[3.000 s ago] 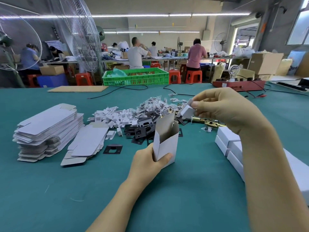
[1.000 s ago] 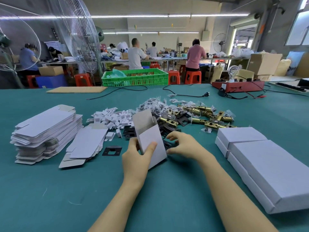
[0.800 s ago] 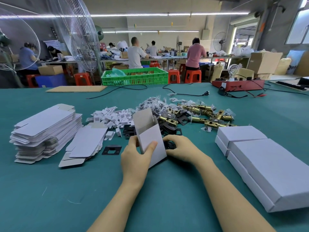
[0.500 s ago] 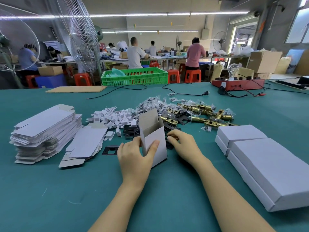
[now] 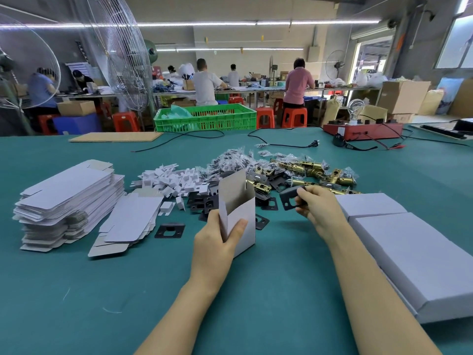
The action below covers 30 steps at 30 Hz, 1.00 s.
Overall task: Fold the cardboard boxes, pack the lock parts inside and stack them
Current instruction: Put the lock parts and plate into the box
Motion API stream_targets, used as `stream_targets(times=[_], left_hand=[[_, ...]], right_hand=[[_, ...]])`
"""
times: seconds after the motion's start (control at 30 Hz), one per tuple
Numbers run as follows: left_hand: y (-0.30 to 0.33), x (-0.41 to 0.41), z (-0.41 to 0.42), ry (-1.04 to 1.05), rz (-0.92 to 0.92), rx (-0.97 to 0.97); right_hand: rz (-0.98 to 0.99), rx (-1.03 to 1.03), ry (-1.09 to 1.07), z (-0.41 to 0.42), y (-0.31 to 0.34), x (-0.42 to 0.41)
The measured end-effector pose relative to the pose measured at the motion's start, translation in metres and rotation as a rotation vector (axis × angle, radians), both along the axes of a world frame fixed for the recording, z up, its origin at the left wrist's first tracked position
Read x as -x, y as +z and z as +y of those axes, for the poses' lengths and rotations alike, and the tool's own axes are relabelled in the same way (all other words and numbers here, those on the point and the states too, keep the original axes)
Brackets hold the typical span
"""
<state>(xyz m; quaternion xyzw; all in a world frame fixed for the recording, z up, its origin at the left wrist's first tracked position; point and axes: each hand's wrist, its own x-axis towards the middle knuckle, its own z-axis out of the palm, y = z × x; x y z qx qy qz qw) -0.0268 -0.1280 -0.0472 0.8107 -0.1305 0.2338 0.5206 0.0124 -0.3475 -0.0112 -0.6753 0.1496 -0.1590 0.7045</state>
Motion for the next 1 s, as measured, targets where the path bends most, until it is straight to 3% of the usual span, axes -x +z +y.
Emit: stream_targets(times=[0.27, 0.57, 0.83, 1.0], left_hand=[[0.003, 0.001, 0.0, -0.069, 0.057, 0.112], [0.003, 0.002, -0.002, -0.119, 0.064, 0.128], [0.002, 0.002, -0.001, -0.12, 0.106, 0.125], [0.004, 0.003, -0.001, -0.118, 0.105, 0.139]], right_hand=[[-0.101, 0.158, 0.157, 0.004, 0.035, 0.016], [-0.198, 0.128, 0.417, 0.031, 0.089, 0.043], [-0.303, 0.351, 0.426, 0.043, 0.109, 0.058], [-0.259, 0.322, 0.427, 0.047, 0.107, 0.056]])
